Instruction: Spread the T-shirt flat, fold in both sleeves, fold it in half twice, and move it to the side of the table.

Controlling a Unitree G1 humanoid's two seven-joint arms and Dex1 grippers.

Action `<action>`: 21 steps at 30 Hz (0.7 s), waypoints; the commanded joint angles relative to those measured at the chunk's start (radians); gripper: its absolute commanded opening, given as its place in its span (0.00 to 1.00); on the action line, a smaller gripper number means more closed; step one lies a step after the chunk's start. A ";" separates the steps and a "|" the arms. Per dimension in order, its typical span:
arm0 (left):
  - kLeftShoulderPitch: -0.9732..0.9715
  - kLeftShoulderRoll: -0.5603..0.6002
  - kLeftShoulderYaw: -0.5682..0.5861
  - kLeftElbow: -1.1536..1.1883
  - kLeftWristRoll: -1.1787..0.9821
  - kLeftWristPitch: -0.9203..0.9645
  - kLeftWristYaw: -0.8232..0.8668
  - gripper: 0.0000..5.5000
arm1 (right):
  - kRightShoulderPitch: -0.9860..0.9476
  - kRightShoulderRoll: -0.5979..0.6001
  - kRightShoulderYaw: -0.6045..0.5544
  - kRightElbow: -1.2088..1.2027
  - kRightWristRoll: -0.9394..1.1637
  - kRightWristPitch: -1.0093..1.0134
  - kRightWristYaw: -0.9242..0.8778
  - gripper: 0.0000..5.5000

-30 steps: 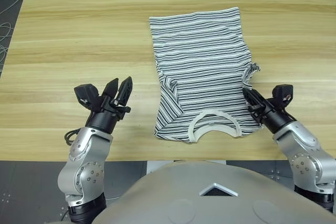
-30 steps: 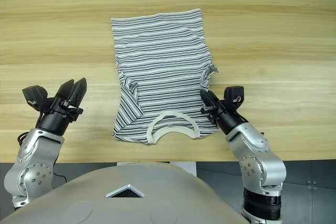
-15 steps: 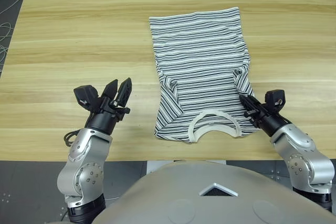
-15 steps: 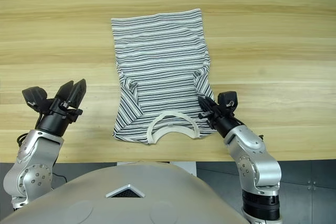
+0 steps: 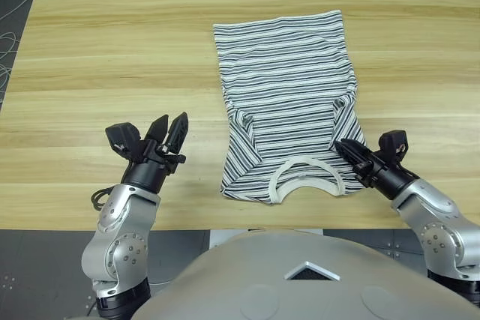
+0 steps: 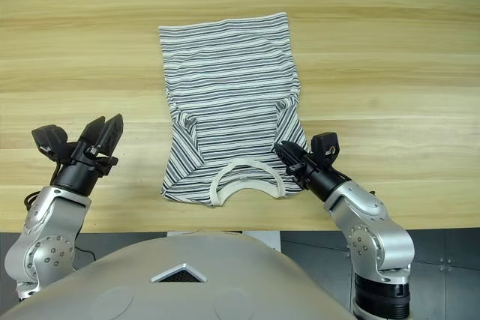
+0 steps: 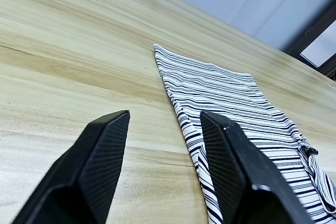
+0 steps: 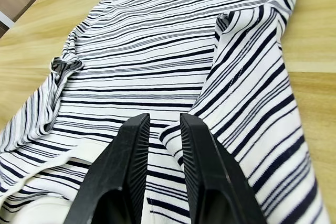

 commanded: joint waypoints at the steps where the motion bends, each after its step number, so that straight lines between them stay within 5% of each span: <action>1: 0.001 0.003 0.005 -0.011 0.001 -0.008 0.001 0.46 | -0.047 -0.003 -0.063 0.040 0.032 0.022 -0.016 0.19; 14: -0.004 -0.002 -0.006 -0.020 0.007 -0.008 0.007 0.46 | 0.011 -0.123 0.067 0.207 -0.191 -0.086 0.089 0.19; 21: -0.054 0.035 -0.009 -0.015 0.027 0.001 -0.004 0.46 | -0.041 -0.077 -0.049 0.170 -0.012 -0.047 0.108 0.19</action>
